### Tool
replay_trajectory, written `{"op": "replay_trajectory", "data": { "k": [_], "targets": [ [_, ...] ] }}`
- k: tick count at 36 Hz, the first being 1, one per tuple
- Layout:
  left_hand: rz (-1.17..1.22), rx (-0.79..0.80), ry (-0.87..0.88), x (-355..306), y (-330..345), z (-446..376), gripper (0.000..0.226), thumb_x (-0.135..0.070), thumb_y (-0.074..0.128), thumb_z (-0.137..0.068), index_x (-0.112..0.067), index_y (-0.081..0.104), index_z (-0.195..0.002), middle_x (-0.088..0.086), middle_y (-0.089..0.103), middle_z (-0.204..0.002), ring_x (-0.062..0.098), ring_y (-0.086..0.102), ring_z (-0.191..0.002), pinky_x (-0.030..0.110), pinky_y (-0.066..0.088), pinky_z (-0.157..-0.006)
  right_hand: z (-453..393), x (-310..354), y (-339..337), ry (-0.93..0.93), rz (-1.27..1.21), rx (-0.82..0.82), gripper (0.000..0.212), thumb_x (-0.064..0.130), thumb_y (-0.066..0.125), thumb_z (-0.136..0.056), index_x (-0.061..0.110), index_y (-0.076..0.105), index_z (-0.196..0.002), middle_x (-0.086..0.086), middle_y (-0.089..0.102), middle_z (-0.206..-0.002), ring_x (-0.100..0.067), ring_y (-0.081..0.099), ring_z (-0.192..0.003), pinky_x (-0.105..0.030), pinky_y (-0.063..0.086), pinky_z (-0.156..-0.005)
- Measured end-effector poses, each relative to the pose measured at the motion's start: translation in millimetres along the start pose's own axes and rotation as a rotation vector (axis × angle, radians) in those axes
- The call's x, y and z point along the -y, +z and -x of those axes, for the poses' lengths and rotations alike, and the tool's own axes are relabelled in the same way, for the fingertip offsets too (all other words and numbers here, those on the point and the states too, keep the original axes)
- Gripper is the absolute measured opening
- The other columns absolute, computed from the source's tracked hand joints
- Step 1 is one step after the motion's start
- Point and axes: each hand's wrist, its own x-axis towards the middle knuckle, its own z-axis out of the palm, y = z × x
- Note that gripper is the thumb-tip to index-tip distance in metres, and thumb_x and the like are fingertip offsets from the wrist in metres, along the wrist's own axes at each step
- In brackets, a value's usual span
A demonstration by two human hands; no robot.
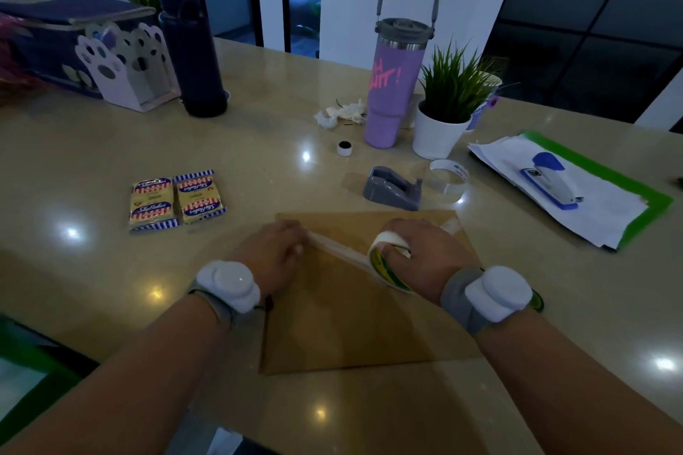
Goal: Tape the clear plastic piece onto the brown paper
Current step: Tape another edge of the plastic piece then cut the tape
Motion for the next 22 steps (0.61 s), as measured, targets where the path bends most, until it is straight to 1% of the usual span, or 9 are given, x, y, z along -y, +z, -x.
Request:
{"op": "replay_trajectory", "data": {
  "k": [2,3,5,9,13,17,19,22],
  "targets": [
    [-0.150,0.117,-0.007,-7.8,8.9,-0.6,0.053,-0.036,0.030,-0.097,-0.017,0.020,-0.145,0.002,0.016,-0.157,0.021,0.018,-0.144,0.032,0.017,-0.116,0.1,0.1,-0.4,0.001,0.000,-0.009,0.030,0.036,0.044,-0.092,0.020,0.054,-0.115,-0.006,0.059,-0.117,-0.028,0.051,-0.107,-0.033,0.039,-0.089],
    [-0.193,0.145,-0.015,-9.2,13.4,-1.5,0.057,-0.041,0.027,-0.097,-0.018,0.011,-0.147,0.001,0.009,-0.158,0.019,0.011,-0.146,0.032,0.012,-0.118,0.2,-0.1,-0.3,0.001,0.004,-0.011,0.030,0.036,0.043,-0.092,0.020,0.054,-0.115,-0.006,0.059,-0.116,-0.028,0.051,-0.107,-0.033,0.039,-0.089],
    [-0.233,0.165,-0.038,-7.7,19.3,-5.1,0.064,-0.048,0.022,-0.095,-0.018,0.002,-0.147,0.002,0.001,-0.159,0.017,0.004,-0.146,0.032,0.006,-0.119,1.0,-2.0,-0.6,0.004,0.003,-0.020,0.030,0.036,0.044,-0.092,0.019,0.055,-0.114,-0.006,0.060,-0.115,-0.028,0.052,-0.106,-0.033,0.039,-0.089],
    [-0.224,0.148,-0.139,6.1,15.8,-13.2,0.066,-0.050,0.019,-0.094,-0.016,0.000,-0.147,0.003,0.000,-0.159,0.017,0.001,-0.146,0.034,0.005,-0.119,3.1,-2.3,-1.2,0.002,-0.033,-0.030,0.029,0.035,0.045,-0.092,0.019,0.055,-0.114,-0.007,0.061,-0.114,-0.028,0.052,-0.105,-0.033,0.040,-0.088],
    [-0.264,0.166,-0.140,10.1,11.7,-14.4,0.066,-0.051,0.016,-0.094,-0.016,0.000,-0.147,0.002,0.000,-0.159,0.016,0.002,-0.146,0.036,0.005,-0.119,2.4,-1.6,-1.9,0.004,-0.039,-0.018,0.030,0.033,0.045,-0.093,0.017,0.054,-0.117,-0.007,0.060,-0.116,-0.028,0.052,-0.106,-0.033,0.040,-0.088],
    [-0.316,0.180,-0.183,-2.5,14.8,-10.0,0.071,-0.055,0.016,-0.092,-0.014,-0.004,-0.147,0.004,-0.002,-0.159,0.018,-0.003,-0.146,0.041,0.000,-0.120,-0.2,-0.3,-1.2,0.015,-0.030,0.004,0.032,0.035,0.043,-0.093,0.018,0.053,-0.118,-0.007,0.058,-0.120,-0.028,0.051,-0.107,-0.034,0.040,-0.090],
    [-0.327,0.194,-0.128,-16.8,19.8,-6.6,0.074,-0.058,0.016,-0.090,-0.015,-0.005,-0.147,0.004,-0.002,-0.159,0.019,-0.003,-0.146,0.041,-0.002,-0.119,0.0,-0.4,-1.8,0.017,-0.028,0.006,0.038,0.041,0.040,-0.090,0.019,0.053,-0.118,-0.007,0.059,-0.121,-0.028,0.051,-0.108,-0.034,0.040,-0.091],
    [-0.300,0.223,0.052,-39.6,31.9,1.3,0.079,-0.063,0.016,-0.085,-0.017,-0.004,-0.147,0.003,-0.003,-0.159,0.017,-0.002,-0.146,0.037,-0.002,-0.119,0.5,-0.4,-1.9,0.022,-0.029,0.001,0.048,0.047,0.036,-0.084,0.019,0.053,-0.118,-0.005,0.059,-0.121,-0.027,0.051,-0.110,-0.033,0.039,-0.091]
  ]
}}
